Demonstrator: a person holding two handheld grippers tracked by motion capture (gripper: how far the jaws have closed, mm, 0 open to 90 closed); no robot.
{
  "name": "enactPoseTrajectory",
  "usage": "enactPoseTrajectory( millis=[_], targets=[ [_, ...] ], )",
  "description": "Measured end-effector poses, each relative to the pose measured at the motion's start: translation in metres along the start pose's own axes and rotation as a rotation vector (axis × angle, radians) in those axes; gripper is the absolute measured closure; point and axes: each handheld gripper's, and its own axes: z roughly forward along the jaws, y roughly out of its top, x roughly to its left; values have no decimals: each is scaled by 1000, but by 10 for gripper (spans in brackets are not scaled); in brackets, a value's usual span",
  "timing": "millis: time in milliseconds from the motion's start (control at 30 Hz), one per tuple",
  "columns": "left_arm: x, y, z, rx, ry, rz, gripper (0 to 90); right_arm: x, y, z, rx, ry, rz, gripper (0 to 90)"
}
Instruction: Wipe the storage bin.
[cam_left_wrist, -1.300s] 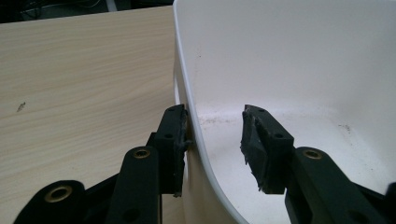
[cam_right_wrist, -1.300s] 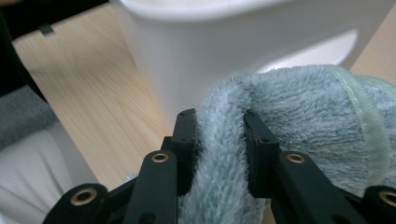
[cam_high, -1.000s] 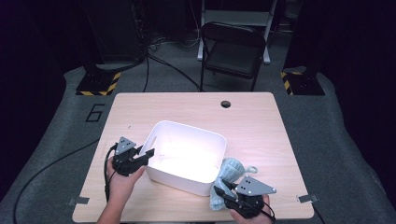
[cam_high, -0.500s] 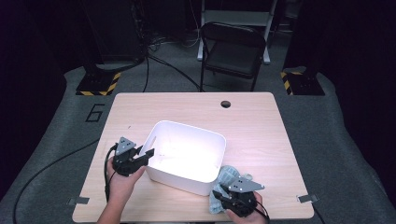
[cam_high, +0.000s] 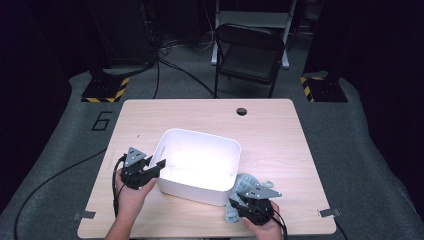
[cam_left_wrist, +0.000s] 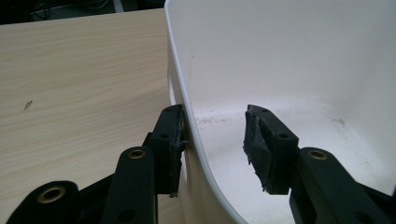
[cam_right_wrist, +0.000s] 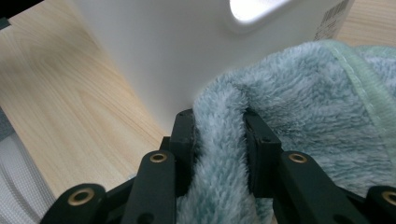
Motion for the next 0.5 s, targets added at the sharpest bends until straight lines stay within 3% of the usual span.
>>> enactPoseTrajectory(
  millis=[133, 200, 300, 500],
  targets=[
    [-1, 0, 1, -1, -9, -3, 561, 6, 3, -6, 19, -22, 0, 681],
    [-1, 0, 1, -2, -14, -2, 560, 10, 4, -11, 23, -11, -6, 682],
    [-1, 0, 1, -2, -15, -3, 559, 17, 8, -22, -3, 17, -4, 684],
    [-2, -1, 1, -9, -7, -2, 561, 30, 24, -43, -107, 18, -55, 685]
  ],
)
